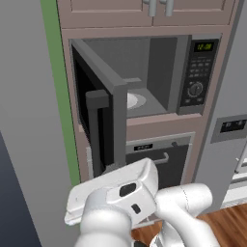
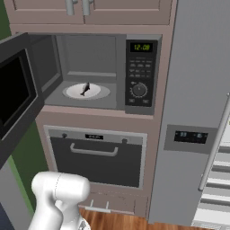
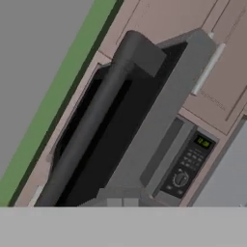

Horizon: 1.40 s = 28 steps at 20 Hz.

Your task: Transport the fish from the fridge to the microwave and turn on the microwave.

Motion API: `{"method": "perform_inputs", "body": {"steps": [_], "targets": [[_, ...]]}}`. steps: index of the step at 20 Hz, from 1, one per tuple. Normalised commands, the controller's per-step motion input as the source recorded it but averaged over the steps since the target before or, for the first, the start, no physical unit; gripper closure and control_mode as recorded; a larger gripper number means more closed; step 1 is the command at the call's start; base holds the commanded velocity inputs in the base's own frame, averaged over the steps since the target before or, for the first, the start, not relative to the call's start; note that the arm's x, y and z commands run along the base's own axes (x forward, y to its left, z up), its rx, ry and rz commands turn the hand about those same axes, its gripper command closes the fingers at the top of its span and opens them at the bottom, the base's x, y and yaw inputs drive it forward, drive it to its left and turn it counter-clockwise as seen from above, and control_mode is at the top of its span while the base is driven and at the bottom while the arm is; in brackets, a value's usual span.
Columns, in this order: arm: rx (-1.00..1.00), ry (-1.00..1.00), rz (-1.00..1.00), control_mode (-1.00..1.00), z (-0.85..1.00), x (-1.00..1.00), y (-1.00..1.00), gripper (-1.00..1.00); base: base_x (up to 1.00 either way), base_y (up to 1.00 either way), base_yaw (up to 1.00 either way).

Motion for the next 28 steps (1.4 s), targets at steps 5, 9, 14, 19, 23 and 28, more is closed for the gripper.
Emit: {"method": "perform_inputs", "body": {"steps": [5,9,14,19,23,28], "targets": [[-0.06,0.0,-0.09,-1.0,-0.21,0.38,0.26,1.0,0.0,0.0,0.0],[-0.06,-0.03,-0.09,-1.0,-0.18,0.29,0.23,1.0,0.0,0.0,0.0],[-0.04,-0.05,-0.09,-1.0,-0.11,0.3,0.21,1.0,0.0,0.0,0.0],[-0.01,-0.04,-0.08,-1.0,-0.04,0.23,0.16,1.0,0.0,0.0,0.0],[0.0,0.0,-0.07,-1.0,0.0,0.18,0.08,1.0,0.0,0.0,0.0],[0.0,0.0,-0.08,-1.0,0.0,0.14,0.01,1.0,0.0,0.0,0.0]]}}
